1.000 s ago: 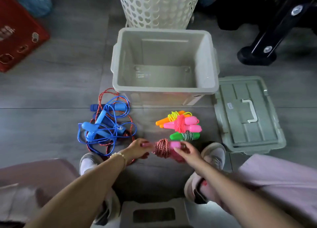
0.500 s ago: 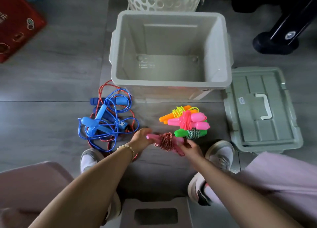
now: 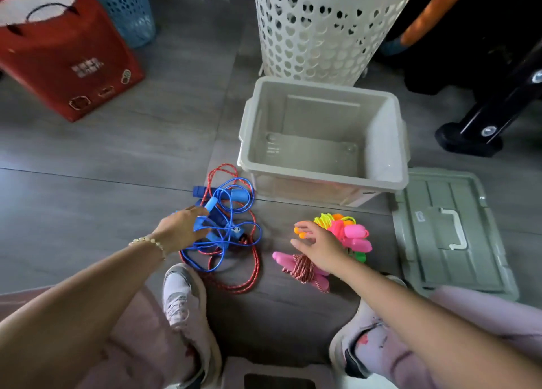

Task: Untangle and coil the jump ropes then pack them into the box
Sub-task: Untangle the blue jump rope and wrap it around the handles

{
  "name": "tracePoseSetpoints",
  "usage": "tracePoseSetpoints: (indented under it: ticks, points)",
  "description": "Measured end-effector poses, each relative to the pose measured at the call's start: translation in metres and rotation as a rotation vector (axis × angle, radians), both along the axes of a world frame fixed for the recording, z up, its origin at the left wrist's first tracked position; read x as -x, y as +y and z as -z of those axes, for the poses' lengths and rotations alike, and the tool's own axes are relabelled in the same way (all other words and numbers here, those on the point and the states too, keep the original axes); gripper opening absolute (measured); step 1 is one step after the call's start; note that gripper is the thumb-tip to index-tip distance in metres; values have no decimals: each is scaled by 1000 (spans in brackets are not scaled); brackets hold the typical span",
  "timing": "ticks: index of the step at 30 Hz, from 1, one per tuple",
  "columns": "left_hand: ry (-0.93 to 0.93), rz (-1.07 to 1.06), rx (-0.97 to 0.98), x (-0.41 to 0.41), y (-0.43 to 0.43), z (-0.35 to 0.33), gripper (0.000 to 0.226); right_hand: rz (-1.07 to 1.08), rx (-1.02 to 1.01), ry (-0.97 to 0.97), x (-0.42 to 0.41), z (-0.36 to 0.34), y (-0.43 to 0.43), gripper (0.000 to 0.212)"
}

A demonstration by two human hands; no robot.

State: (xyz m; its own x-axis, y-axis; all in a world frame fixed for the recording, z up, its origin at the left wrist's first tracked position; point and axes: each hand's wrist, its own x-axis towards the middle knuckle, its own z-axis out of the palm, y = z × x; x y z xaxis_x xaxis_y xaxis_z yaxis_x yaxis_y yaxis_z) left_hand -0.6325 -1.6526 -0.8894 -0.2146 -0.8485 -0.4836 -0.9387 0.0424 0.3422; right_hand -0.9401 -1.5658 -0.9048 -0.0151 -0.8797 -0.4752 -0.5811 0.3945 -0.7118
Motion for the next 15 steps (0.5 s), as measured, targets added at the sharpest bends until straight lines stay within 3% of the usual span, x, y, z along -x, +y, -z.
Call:
tracePoseSetpoints:
  ticks: [5,9,15]
  points:
    - [-19,-161,2,-49,-9,11,42,-135,-5,67,-74,7,-46,43]
    - [107,-284,-71,-56,-11,40,47,-256,-76,103,-117,28,-63,45]
    - [299,-480,-75,-47,-22,67,35,-345,-121,119,-143,43,-85,46]
